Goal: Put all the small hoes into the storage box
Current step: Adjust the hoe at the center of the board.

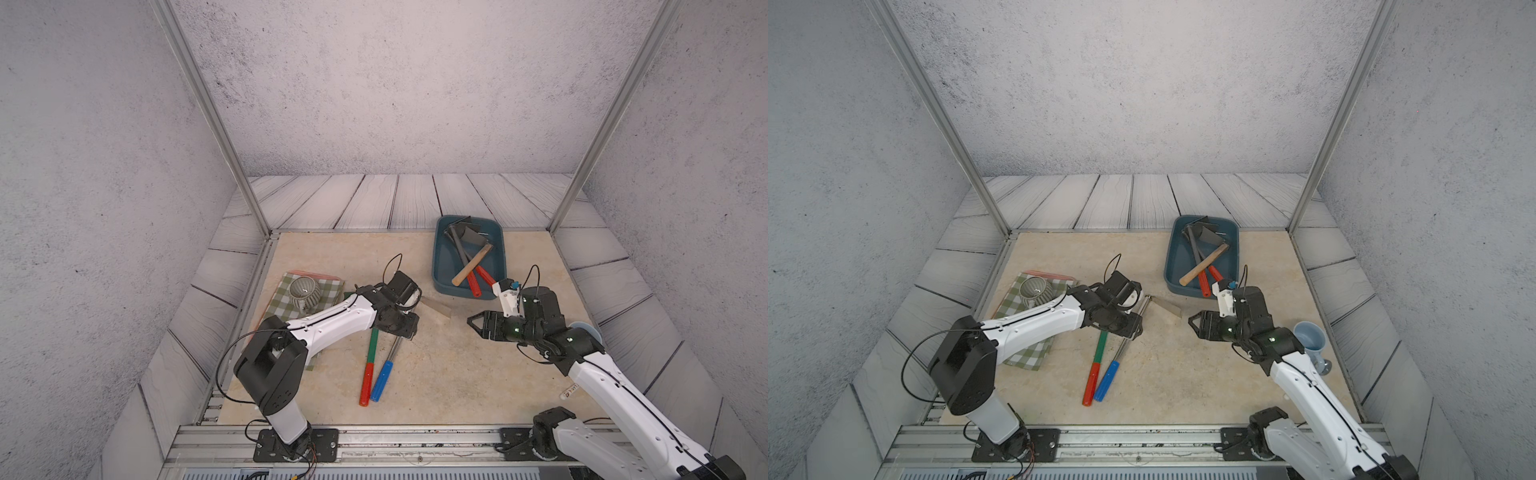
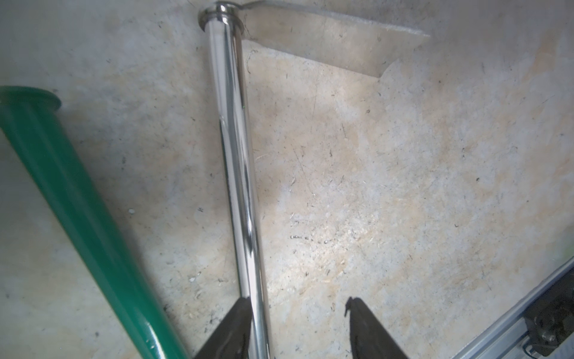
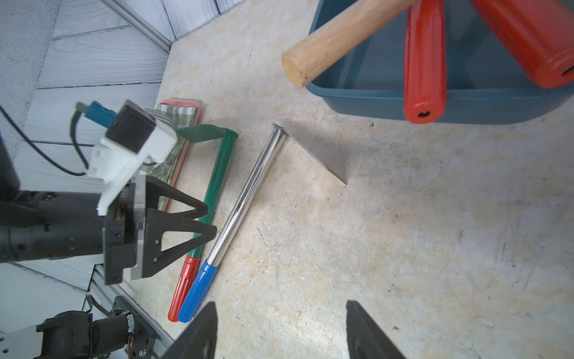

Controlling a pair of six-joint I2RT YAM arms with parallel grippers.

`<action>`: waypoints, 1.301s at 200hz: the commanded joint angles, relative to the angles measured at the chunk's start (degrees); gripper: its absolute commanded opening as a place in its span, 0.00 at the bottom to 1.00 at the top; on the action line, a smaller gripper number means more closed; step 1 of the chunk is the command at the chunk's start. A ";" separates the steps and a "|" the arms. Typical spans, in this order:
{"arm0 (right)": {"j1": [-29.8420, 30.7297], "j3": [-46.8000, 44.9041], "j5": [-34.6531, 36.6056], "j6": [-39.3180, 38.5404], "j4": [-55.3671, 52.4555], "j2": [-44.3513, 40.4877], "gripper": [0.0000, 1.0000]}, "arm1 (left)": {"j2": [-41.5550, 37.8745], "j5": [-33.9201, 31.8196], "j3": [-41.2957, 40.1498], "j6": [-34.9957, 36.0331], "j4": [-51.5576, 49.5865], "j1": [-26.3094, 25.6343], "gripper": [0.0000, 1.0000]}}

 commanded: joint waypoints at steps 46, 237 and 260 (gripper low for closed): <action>-0.12 -0.90 -3.75 0.28 0.60 0.28 0.67 | 3.23 -1.98 -2.94 -0.30 1.55 -0.14 0.53; -0.13 -0.46 -1.17 0.62 -0.45 -2.26 0.99 | 7.67 -0.76 -5.68 -2.02 2.70 -0.18 0.41; -0.13 -0.18 -0.72 0.42 -0.94 -2.34 0.99 | 7.92 -1.13 -5.73 -2.62 2.38 -0.18 0.38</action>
